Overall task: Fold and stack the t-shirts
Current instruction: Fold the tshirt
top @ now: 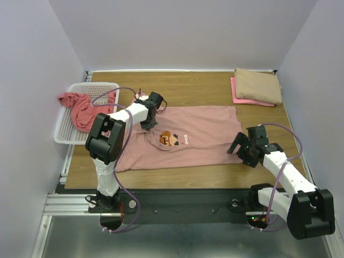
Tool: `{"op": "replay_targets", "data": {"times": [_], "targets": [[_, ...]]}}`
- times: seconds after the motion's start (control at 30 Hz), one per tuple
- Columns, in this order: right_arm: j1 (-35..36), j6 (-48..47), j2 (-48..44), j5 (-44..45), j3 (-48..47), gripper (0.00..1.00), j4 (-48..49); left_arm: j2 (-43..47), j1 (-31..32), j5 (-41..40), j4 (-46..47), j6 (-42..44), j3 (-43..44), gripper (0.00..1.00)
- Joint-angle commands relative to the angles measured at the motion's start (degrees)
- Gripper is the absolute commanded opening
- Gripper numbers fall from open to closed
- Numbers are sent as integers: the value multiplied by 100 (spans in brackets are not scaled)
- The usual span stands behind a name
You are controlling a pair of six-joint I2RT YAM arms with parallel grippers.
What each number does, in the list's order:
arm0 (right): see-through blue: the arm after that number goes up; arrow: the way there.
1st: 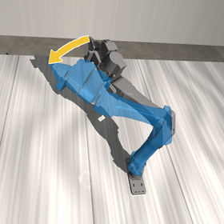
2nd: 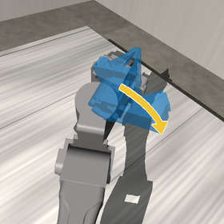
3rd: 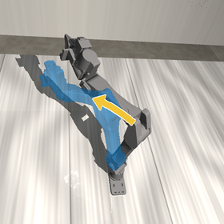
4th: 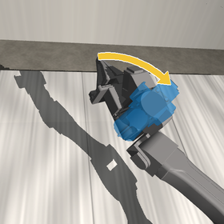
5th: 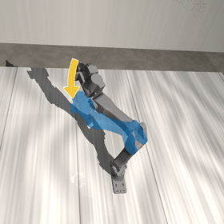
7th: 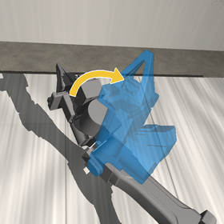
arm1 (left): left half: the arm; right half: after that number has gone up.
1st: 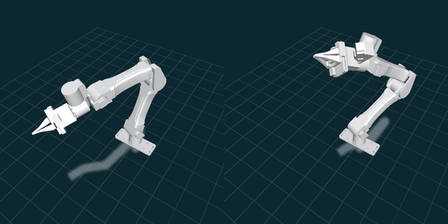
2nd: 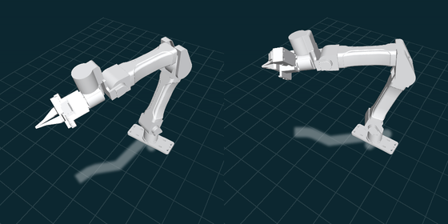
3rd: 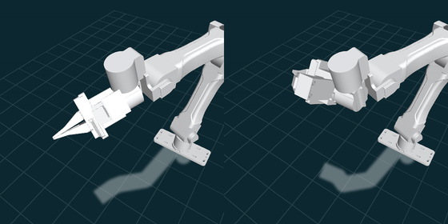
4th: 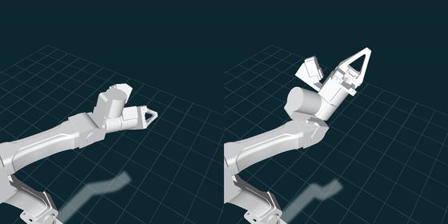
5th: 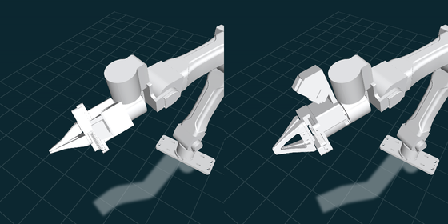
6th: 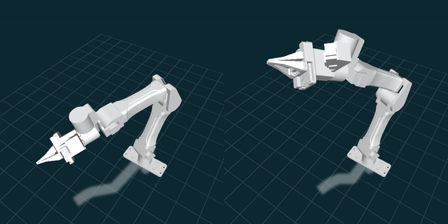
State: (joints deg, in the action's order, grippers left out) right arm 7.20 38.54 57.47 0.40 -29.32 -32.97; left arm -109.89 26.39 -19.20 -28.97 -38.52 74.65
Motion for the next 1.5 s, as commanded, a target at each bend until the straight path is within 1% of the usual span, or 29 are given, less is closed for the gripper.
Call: {"op": "replay_targets", "data": {"times": [0.0, 0.13, 0.3, 0.47, 0.53, 0.57, 0.8, 0.87, 0.93, 1.03, 1.13, 1.17, 1.23, 1.27, 1.37, 1.4, 1.47], "targets": [[27, -66, -17, -14, -241, 100, 89, 257, -46, -321, -258, -94, 199, 2], [27, -66, -17, -14, -232, 100, 98, 441, -117, -470, -460, -147, 260, 1], [27, -84, 1, -14, -241, 100, 98, 679, -248, -471, -425, -182, 6, 0], [27, -93, 27, -14, -232, 100, 107, 907, -319, -269, -171, 37, -205, 0], [27, -93, 18, -14, -232, 100, 107, 855, -345, -111, -48, 99, -214, 0], [27, -93, 18, -14, -232, 100, 107, 820, -354, -84, -30, 152, -197, 6], [18, -101, 45, -14, -232, 100, 115, 486, -354, 127, 120, 240, -179, 8], [27, -136, 71, -14, -258, 100, 133, 416, -363, 153, 129, 240, -179, 11], [18, -233, 141, -5, -293, 100, 247, 398, -363, 145, 137, 240, -188, 29], [27, -295, 282, -224, -443, 100, 370, 442, -363, 145, 129, 231, -179, 42], [27, -321, 317, -453, -583, 100, 563, 573, -363, 101, 32, 214, -135, 50], [44, -365, 326, -488, -610, 100, 651, 634, -363, 75, -3, 188, -126, 58], [88, -374, 413, -532, -680, 100, 748, 810, -363, 31, -64, 152, -161, 65], [184, -374, 475, -567, -706, 100, 870, 880, -363, 22, -82, 117, -188, 71], [474, -304, 835, -594, -689, 100, 1169, 1117, -363, 109, -91, 64, -354, 78], [527, -251, 975, -568, -689, 100, 1283, 1179, -363, 144, -82, 56, -407, 87], [580, -216, 1230, -507, -654, 100, 1398, 1389, -337, 294, -12, 20, -679, 89]]}}
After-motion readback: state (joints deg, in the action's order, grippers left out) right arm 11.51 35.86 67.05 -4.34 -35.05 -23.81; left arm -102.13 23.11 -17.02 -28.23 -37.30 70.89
